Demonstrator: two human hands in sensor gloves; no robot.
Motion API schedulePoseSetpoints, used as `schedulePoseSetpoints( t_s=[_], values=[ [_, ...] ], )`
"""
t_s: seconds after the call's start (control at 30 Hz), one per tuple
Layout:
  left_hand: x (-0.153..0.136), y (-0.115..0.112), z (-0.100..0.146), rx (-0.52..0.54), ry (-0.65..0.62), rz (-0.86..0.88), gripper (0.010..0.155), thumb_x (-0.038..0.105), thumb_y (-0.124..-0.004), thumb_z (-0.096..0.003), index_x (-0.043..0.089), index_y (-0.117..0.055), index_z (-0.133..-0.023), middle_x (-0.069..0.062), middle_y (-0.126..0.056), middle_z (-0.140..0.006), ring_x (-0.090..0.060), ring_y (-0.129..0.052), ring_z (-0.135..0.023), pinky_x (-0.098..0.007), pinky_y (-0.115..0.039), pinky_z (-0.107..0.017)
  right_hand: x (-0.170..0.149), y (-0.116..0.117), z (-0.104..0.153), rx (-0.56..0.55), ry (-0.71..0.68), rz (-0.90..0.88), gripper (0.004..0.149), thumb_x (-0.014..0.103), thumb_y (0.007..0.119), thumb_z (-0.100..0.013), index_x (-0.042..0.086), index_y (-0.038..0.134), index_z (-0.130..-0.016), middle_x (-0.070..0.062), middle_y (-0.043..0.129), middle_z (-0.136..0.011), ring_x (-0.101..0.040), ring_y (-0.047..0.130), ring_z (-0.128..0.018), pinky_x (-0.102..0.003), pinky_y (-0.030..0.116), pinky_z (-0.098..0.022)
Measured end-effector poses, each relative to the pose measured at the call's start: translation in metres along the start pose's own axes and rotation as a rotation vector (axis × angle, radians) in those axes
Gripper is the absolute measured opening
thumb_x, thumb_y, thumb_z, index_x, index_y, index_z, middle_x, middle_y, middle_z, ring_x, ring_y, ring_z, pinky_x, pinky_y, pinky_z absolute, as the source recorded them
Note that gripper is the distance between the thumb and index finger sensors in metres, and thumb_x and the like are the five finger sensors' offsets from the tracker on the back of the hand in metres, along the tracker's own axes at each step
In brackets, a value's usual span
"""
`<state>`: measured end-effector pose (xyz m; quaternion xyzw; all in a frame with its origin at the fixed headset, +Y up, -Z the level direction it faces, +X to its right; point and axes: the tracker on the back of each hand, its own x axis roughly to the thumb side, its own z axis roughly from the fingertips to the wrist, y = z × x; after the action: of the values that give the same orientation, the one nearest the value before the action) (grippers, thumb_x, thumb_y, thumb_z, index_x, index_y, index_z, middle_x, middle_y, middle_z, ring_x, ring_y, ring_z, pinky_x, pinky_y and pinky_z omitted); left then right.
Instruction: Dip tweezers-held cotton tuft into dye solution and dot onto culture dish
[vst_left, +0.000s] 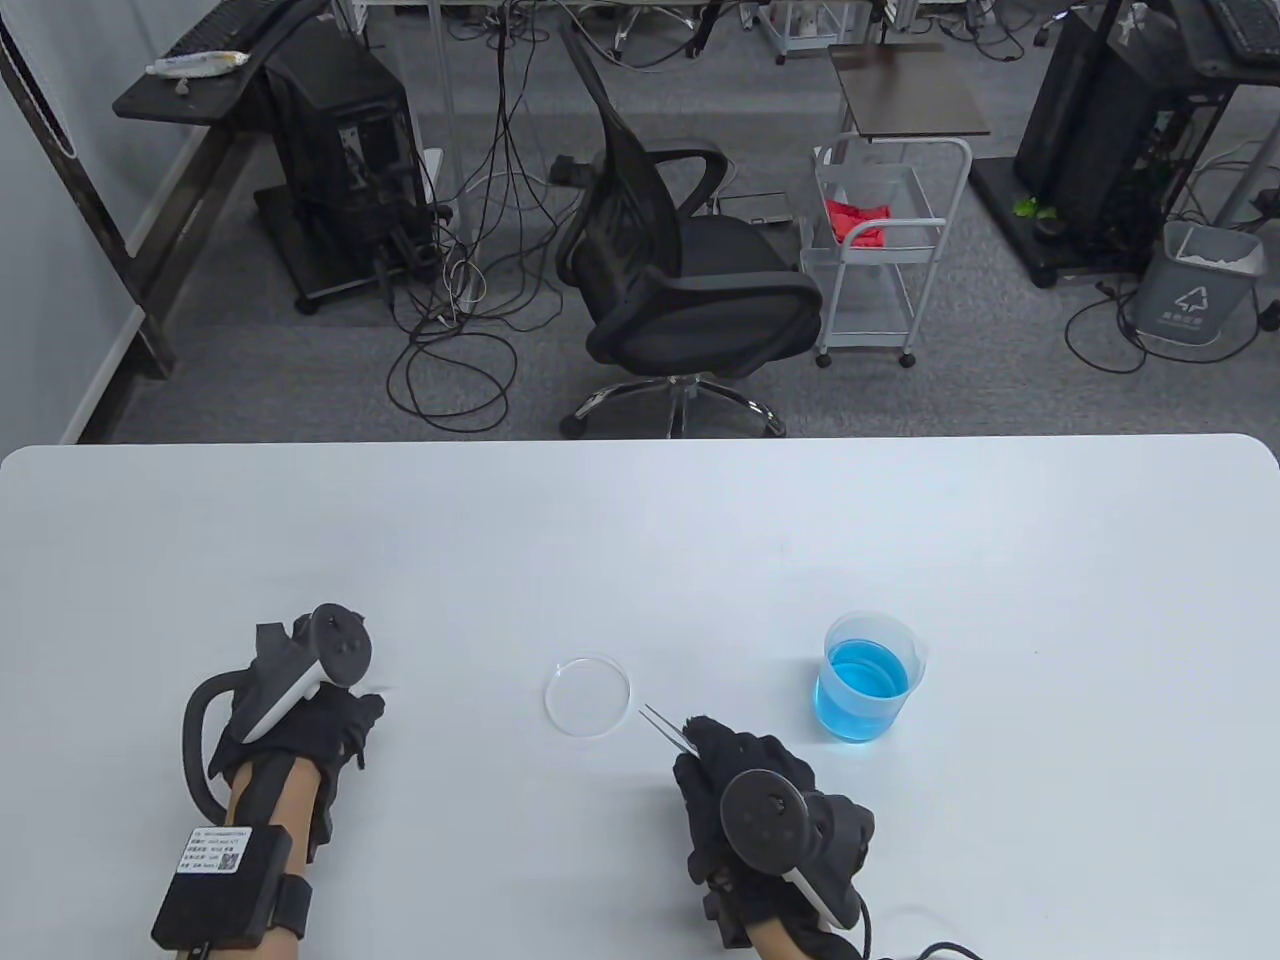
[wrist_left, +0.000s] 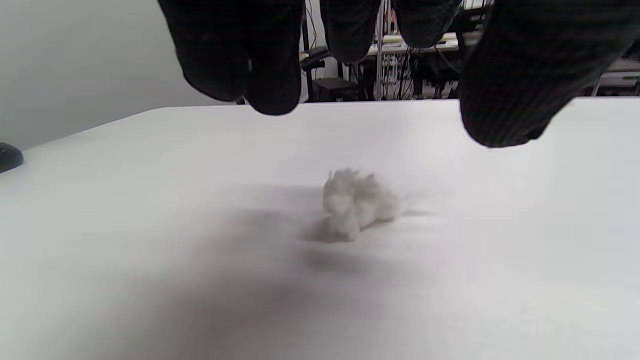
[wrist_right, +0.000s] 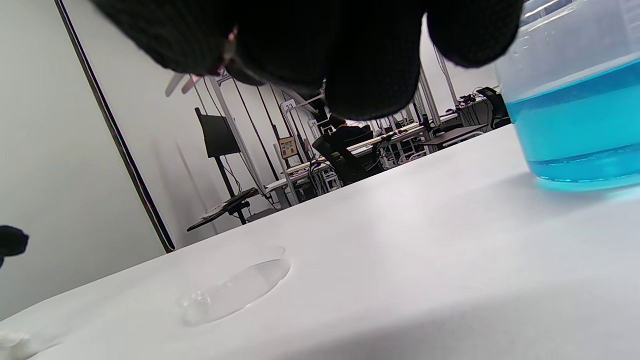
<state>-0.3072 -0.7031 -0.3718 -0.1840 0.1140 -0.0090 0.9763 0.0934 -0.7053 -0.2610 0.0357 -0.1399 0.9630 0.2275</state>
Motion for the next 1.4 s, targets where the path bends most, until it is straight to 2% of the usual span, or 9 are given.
schedulePoseSetpoints(
  t_s=[0.1,0.2,0.37,0.7,0.87,1.03,1.13,1.3,1.4],
  values=[
    [0.0,-0.011,-0.018,-0.034,0.02,-0.044,0.088,0.063,-0.085,-0.0453,0.047,-0.03,-0.112,0.006,-0.035,-0.122,-0.035,-0.08,-0.104,-0.05,-0.073,-0.076,-0.002,-0.001,-0.001,-0.004,0.008,0.001,0.044,0.038,0.084,-0.044,0.021,0.08,-0.084,0.002,0.093,-0.059,-0.023,0.094,-0.066,-0.058,0.069,-0.057],
    [0.0,-0.021,-0.032,-0.086,0.044,-0.091,0.087,0.061,-0.086,-0.0451,0.046,-0.032,-0.112,0.006,-0.038,-0.121,-0.034,-0.083,-0.102,-0.049,-0.074,-0.075,-0.002,-0.001,-0.001,-0.006,0.011,0.006,0.044,0.038,0.084,-0.044,0.021,0.08,-0.084,0.003,0.093,-0.059,-0.023,0.094,-0.066,-0.058,0.069,-0.057],
    [-0.002,-0.034,-0.047,-0.107,0.059,-0.104,0.083,0.059,-0.086,-0.0459,0.045,-0.036,-0.111,0.006,-0.043,-0.12,-0.031,-0.088,-0.096,-0.045,-0.077,-0.073,-0.001,-0.001,-0.001,-0.007,0.008,0.016,0.044,0.038,0.084,-0.044,0.021,0.08,-0.084,0.003,0.093,-0.059,-0.023,0.094,-0.066,-0.058,0.069,-0.057],
    [-0.006,-0.039,-0.05,-0.052,0.033,-0.023,0.065,0.052,-0.087,-0.0457,0.045,-0.061,-0.105,0.008,-0.063,-0.111,-0.021,-0.097,-0.083,-0.038,-0.083,-0.068,0.001,0.005,-0.002,0.017,0.011,0.0,0.044,0.038,0.084,-0.044,0.021,0.08,-0.084,0.003,0.093,-0.059,-0.023,0.094,-0.066,-0.058,0.069,-0.057],
    [-0.003,-0.042,-0.04,0.13,0.021,-0.013,0.05,0.048,-0.093,-0.0428,0.041,-0.083,-0.091,0.009,-0.087,-0.094,-0.013,-0.108,-0.069,-0.03,-0.093,-0.059,0.002,0.006,-0.002,0.029,0.007,-0.012,0.044,0.038,0.084,-0.044,0.021,0.079,-0.084,0.003,0.093,-0.059,-0.023,0.094,-0.066,-0.058,0.069,-0.058],
    [0.001,-0.046,-0.029,0.245,0.005,0.013,0.042,0.043,-0.098,-0.0406,0.039,-0.093,-0.083,0.009,-0.097,-0.084,-0.011,-0.114,-0.058,-0.028,-0.099,-0.052,0.003,0.006,-0.001,0.033,0.005,-0.016,0.044,0.038,0.084,-0.044,0.021,0.079,-0.084,0.003,0.093,-0.059,-0.023,0.094,-0.066,-0.058,0.069,-0.058],
    [0.002,-0.048,-0.019,0.255,-0.019,0.051,0.041,0.042,-0.098,-0.0402,0.038,-0.095,-0.081,0.008,-0.098,-0.082,-0.011,-0.115,-0.055,-0.028,-0.1,-0.05,0.002,0.005,-0.001,0.025,0.005,-0.029,0.044,0.038,0.084,-0.044,0.021,0.079,-0.084,0.003,0.093,-0.059,-0.023,0.094,-0.066,-0.058,0.069,-0.058],
    [0.008,-0.043,0.017,0.255,-0.106,0.336,0.043,0.042,-0.097,-0.0416,0.036,-0.093,-0.084,0.006,-0.097,-0.083,-0.011,-0.114,-0.057,-0.028,-0.1,-0.049,0.002,0.005,-0.001,0.023,-0.009,-0.064,0.044,0.039,0.084,-0.044,0.021,0.08,-0.084,0.003,0.093,-0.059,-0.023,0.094,-0.066,-0.058,0.069,-0.057],
    [0.017,-0.034,0.042,0.286,-0.162,0.447,0.043,0.041,-0.096,-0.042,0.035,-0.093,-0.085,0.005,-0.097,-0.083,-0.011,-0.114,-0.057,-0.029,-0.099,-0.049,0.004,0.005,0.001,0.018,-0.024,-0.075,0.044,0.039,0.084,-0.044,0.021,0.08,-0.084,0.003,0.093,-0.058,-0.023,0.094,-0.066,-0.058,0.069,-0.057]
  ],
)
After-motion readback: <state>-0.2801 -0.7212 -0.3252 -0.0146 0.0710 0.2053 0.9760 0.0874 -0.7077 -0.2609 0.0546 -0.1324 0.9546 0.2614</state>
